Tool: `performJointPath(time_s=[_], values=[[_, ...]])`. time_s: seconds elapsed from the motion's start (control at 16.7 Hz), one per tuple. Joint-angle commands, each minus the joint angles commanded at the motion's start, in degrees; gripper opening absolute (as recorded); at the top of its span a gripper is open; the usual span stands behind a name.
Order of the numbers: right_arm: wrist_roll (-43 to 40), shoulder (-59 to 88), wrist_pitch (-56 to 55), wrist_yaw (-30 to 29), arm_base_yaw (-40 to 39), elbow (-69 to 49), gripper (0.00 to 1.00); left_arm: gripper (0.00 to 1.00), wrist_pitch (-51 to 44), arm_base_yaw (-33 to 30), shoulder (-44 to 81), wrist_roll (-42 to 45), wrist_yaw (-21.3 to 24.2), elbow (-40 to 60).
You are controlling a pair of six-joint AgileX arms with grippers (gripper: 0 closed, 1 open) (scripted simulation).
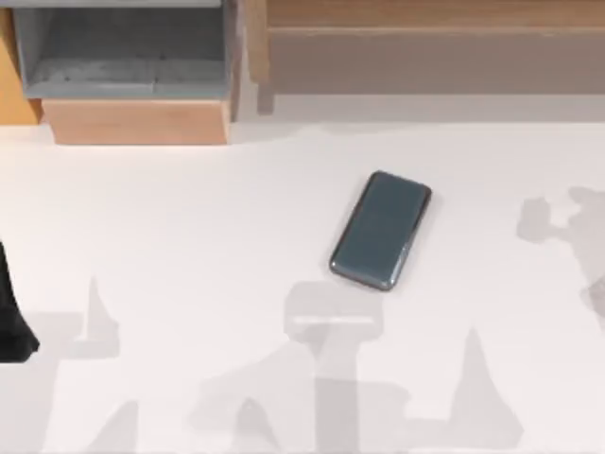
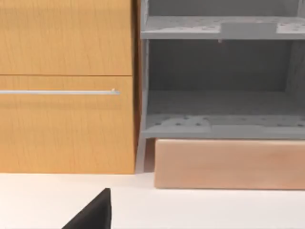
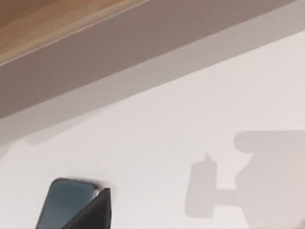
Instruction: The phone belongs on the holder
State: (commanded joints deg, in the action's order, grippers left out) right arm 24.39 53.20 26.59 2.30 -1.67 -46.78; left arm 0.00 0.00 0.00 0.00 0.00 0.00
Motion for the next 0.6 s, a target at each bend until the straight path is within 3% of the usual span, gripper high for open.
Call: performJointPath(time_s=[0.3,0.6], values=[[11.91,36.13,17.56,-0.43,-4.98,-27.02,1.00,1.00,0.00,0.00,0.00,0.00,0.00,0.00],[21.43,61.26,33.22,-1.55,-12.41,-49.95,1.00,1.00,0.00,0.00,0.00,0.00,0.00,0.00]])
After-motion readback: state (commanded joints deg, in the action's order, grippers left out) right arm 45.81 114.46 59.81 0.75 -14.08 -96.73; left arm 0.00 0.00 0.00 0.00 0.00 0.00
